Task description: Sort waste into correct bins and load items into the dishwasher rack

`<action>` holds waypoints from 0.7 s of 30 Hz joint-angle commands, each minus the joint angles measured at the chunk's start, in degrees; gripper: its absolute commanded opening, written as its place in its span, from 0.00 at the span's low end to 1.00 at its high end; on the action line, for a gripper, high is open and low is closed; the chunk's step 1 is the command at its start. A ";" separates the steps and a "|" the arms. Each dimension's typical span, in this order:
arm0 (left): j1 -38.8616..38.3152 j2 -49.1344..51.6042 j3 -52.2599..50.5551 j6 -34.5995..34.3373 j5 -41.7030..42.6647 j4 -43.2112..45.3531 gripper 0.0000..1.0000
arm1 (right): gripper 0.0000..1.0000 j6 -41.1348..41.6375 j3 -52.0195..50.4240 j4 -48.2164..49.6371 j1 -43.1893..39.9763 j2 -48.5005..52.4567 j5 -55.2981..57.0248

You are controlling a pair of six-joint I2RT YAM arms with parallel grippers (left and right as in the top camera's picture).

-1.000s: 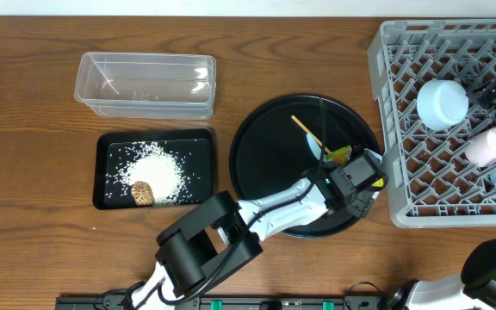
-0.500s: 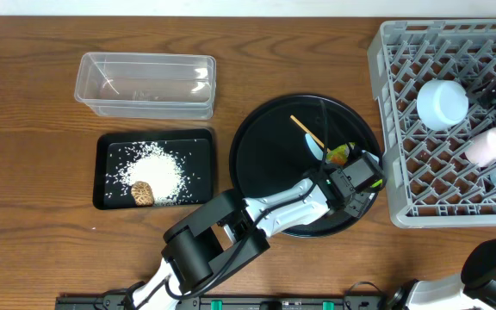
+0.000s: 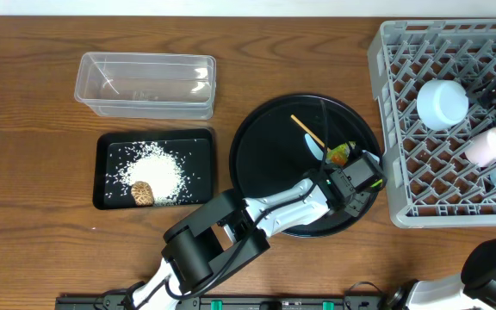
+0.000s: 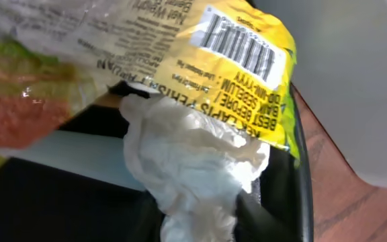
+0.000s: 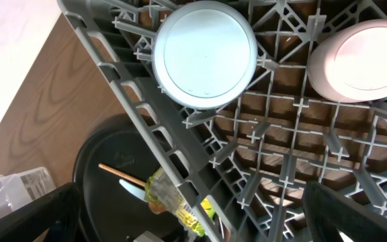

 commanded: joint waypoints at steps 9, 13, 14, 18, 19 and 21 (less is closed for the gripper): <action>-0.02 -2.73 0.00 0.00 -0.66 -2.21 0.08 | 0.99 -0.92 0.87 0.00 -0.22 -0.98 0.20; -0.02 -5.75 0.00 0.00 -0.66 -4.04 0.06 | 0.99 -0.94 0.87 0.00 -0.22 -0.98 0.17; 0.00 -6.56 0.00 0.00 -0.68 -4.66 0.06 | 0.99 -0.92 0.87 0.00 -0.22 -0.98 0.17; 0.04 -8.94 0.00 0.00 -0.66 -7.43 0.06 | 0.99 -0.92 0.87 0.00 -0.22 -0.98 0.17; 0.04 -9.33 0.00 0.00 -0.66 -8.13 0.06 | 0.99 -0.92 0.87 0.00 -0.22 -0.98 0.17; 0.02 -9.90 0.00 -0.07 -0.66 -9.35 0.06 | 0.99 -0.92 0.87 0.00 -0.22 -0.98 0.17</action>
